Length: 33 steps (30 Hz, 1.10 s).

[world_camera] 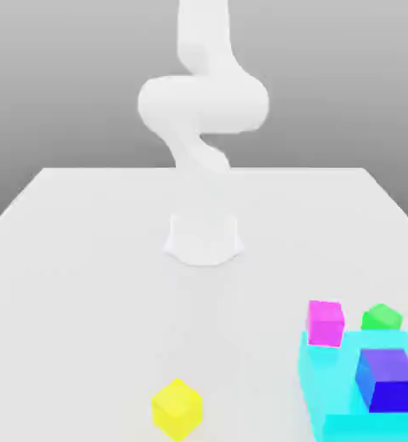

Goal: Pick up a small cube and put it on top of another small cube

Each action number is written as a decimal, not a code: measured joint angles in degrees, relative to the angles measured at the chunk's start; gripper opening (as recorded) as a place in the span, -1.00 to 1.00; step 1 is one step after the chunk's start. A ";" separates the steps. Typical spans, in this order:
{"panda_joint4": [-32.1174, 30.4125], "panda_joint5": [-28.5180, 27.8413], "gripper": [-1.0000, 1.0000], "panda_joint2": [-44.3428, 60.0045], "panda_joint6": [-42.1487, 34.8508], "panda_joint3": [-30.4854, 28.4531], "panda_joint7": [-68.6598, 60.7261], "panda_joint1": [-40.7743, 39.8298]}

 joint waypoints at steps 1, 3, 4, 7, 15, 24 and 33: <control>-0.72 -1.18 0.00 2.26 0.95 1.88 1.28 -0.30; -2.10 -3.43 0.00 6.56 2.78 5.41 3.73 -0.83; -2.77 -4.58 0.00 8.68 3.67 7.05 4.97 -0.99; -4.79 -8.02 0.00 14.99 6.35 11.87 8.60 -1.44; -10.06 -17.29 0.00 31.92 13.23 21.71 18.45 0.17; -16.69 -18.53 0.00 48.04 22.79 28.15 23.00 8.17; -15.64 -28.67 0.00 60.06 31.23 20.19 31.74 17.53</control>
